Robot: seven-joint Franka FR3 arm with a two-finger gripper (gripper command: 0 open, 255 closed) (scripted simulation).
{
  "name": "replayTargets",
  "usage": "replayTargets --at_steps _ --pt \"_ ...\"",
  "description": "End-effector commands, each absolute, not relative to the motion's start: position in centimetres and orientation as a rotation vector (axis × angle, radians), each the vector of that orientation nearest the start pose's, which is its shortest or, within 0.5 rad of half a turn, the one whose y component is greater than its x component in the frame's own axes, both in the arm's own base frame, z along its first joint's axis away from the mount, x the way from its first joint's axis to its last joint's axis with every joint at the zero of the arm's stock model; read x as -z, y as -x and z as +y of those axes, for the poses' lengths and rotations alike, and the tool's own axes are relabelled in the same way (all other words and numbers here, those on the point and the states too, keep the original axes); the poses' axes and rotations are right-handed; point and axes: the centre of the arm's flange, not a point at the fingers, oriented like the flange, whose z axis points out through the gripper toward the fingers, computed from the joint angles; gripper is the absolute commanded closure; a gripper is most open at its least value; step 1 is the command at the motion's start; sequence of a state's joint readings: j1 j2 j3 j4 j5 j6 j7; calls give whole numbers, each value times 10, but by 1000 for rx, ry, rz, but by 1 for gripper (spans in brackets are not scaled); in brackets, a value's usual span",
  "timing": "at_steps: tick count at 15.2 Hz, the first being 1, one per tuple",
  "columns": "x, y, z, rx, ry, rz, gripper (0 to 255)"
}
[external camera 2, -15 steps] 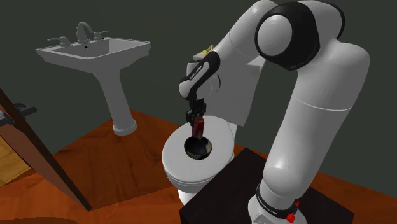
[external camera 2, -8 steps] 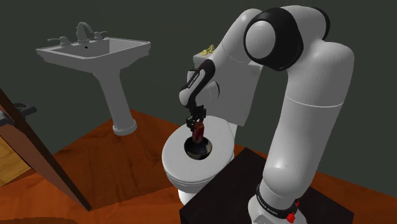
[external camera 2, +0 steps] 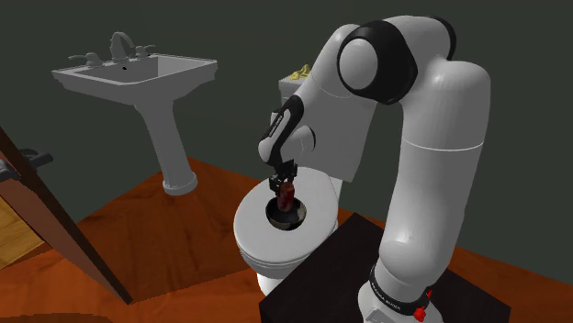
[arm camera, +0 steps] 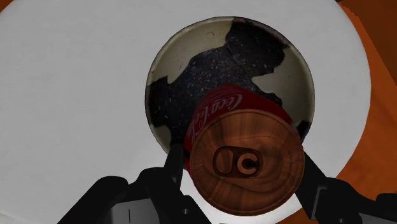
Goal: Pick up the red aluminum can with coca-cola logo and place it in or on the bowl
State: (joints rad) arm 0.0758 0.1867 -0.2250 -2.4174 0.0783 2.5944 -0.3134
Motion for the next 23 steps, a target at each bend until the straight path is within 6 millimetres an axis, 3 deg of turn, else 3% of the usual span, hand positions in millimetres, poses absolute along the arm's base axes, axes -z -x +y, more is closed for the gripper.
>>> replayTargets --at_steps 1,5,6,11,15,23 --pt "-234 -489 -77 -5 3138 -158 255" --pt "-234 -489 -77 -5 3138 -158 255" --pt "-234 -489 -77 -5 3138 -158 0" --pt "-234 -489 -77 -5 3138 -158 0" --pt "-284 -489 -77 -5 3138 -158 0" --pt "-284 -489 -77 -5 3138 -158 0"
